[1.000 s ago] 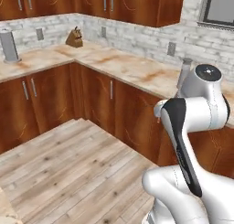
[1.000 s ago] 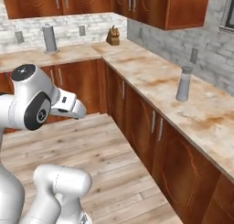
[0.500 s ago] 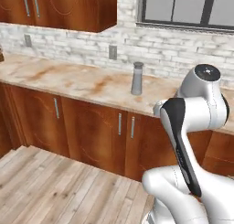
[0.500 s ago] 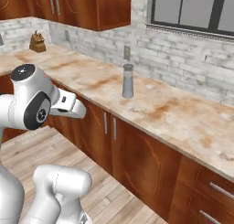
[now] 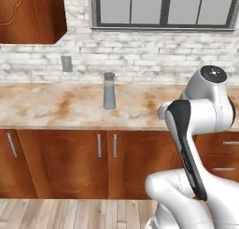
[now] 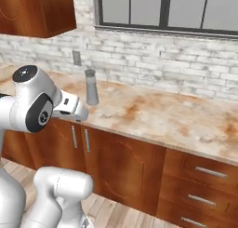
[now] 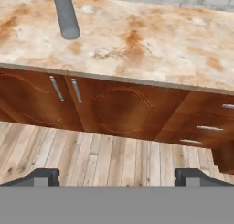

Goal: There is a tray on the dining counter. Grab the cup, mug, and pitcher and place them on the tray. The pitcher may be placed next to the tray if it cannot fit the tray.

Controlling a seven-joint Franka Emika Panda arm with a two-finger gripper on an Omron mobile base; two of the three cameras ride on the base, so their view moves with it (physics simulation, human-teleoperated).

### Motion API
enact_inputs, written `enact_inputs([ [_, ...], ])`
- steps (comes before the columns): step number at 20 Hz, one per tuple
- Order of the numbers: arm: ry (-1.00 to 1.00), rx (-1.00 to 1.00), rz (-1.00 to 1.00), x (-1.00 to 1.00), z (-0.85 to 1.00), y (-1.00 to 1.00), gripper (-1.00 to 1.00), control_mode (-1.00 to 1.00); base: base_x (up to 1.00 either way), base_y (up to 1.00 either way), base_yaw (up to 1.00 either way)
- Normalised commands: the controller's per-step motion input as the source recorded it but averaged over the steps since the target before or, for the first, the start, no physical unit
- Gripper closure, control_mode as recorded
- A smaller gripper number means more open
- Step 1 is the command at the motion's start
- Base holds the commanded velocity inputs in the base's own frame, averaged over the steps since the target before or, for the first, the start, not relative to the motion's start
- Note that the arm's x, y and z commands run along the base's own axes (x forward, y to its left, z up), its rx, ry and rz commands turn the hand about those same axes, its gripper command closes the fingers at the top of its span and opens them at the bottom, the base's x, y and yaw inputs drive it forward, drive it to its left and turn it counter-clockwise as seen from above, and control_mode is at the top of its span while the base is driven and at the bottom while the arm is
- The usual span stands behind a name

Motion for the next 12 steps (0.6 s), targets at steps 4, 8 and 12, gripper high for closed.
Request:
enact_inputs([
  [4, 0.00, 0.00, 0.00, 0.00, 0.00, 0.00, -1.00, 1.00, 0.31, 0.84, -0.45],
  [8, 0.00, 0.00, 0.00, 0.00, 0.00, 0.00, -1.00, 1.00, 0.29, 0.84, -0.35],
  [12, 0.00, 0.00, 0.00, 0.00, 0.00, 0.00, -1.00, 1.00, 0.50, 0.41, -0.19],
])
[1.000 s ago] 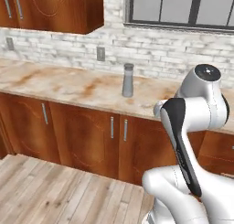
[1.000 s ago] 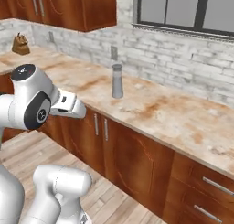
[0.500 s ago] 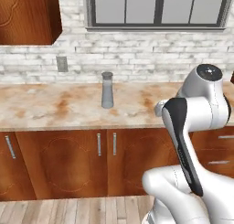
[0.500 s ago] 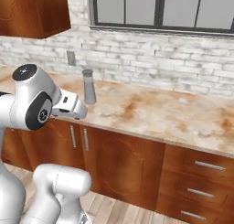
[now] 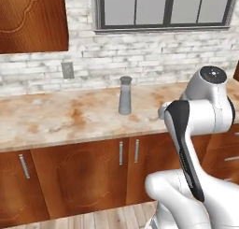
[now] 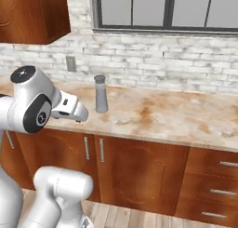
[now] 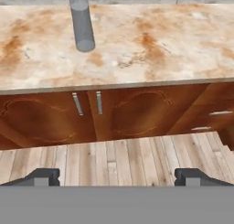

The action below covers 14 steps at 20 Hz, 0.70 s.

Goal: There is a tray on the dining counter. Grab the cup, mug, and pitcher and place them on the tray. The pitcher may be placed next to the tray if it cannot fit the tray.

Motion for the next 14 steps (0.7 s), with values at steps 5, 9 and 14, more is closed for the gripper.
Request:
enact_inputs([
  [5, 0.00, 0.00, 0.00, 0.00, 0.00, 0.00, -1.00, 1.00, 0.69, 0.12, -0.14],
  [9, 0.00, 0.00, 0.00, 0.00, 0.00, 0.00, -1.00, 1.00, 0.72, 0.07, -0.01],
  [14, 0.00, 0.00, 0.00, 0.00, 0.00, 0.00, -1.00, 1.00, 0.50, 0.32, 0.00],
])
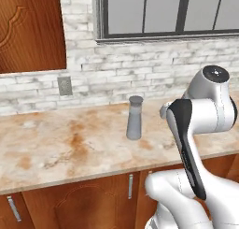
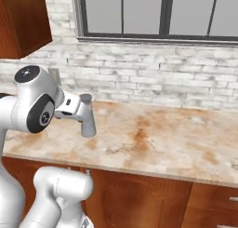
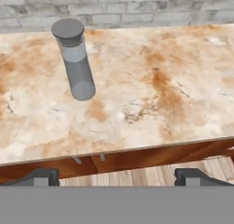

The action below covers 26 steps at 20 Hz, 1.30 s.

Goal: There is a tray on the dining counter. Grab the cup, mug, and pitcher and place them on the tray. The pitcher may be placed next to the tray if it cannot fit the tray.

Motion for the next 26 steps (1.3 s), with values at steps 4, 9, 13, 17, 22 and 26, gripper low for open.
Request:
enact_inputs([
  [4, 0.00, 0.00, 0.00, 0.00, 0.00, 0.00, -1.00, 1.00, 0.13, 0.47, 0.00],
  [9, 0.00, 0.00, 0.00, 0.00, 0.00, 0.00, -1.00, 1.00, 0.08, 0.29, 0.00],
  [13, 0.00, 0.00, 0.00, 0.00, 0.00, 0.00, -1.00, 1.00, 0.41, -0.13, 0.00],
  [17, 0.00, 0.00, 0.00, 0.00, 0.00, 0.00, -1.00, 1.00, 0.43, -0.33, 0.01],
  [22, 0.00, 0.00, 0.00, 0.00, 0.00, 0.00, -1.00, 1.00, 0.41, -0.28, 0.01],
  [26, 0.00, 0.00, 0.00, 0.00, 0.00, 0.00, -1.00, 1.00, 0.45, -0.07, 0.00],
])
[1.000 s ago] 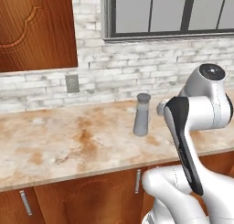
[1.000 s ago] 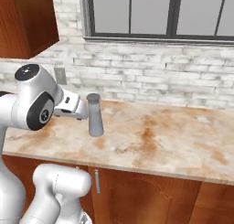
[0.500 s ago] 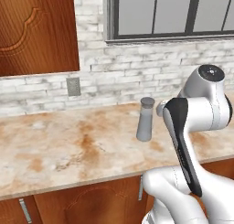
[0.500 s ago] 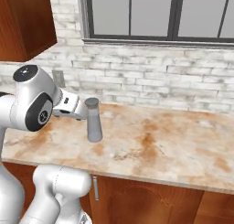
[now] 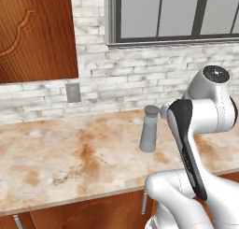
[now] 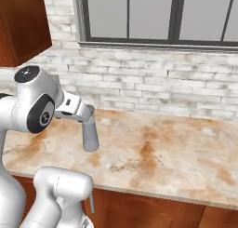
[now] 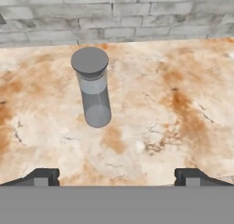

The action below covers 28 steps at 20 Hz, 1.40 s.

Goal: There is a tray on the dining counter. Grab the cup, mug, and pitcher and place them on the tray. The pitcher may be placed next to the tray if it cannot fit the tray.

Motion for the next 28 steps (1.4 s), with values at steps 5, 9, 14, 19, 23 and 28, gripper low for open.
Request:
enact_inputs([
  [5, 0.00, 0.00, 0.00, 0.00, 0.00, 0.00, -1.00, 1.00, 0.52, 0.00, 0.00],
  [9, 0.00, 0.00, 0.00, 0.00, 0.00, 0.00, -1.00, 1.00, 0.42, 0.00, 0.00],
  [14, 0.00, 0.08, 0.01, 0.39, -0.24, 0.00, -1.00, -1.00, 0.00, 0.00, 0.00],
  [19, 0.00, 0.11, 0.01, 0.36, -0.40, 0.02, -1.00, -1.00, 0.00, 0.00, 0.00],
  [23, 0.00, 0.04, 0.00, 0.22, -0.34, 0.00, -1.00, -1.00, 0.00, 0.00, 0.00],
  [28, 0.00, 0.00, 0.00, 0.22, -0.16, 0.01, -1.00, -1.00, 0.00, 0.00, 0.00],
])
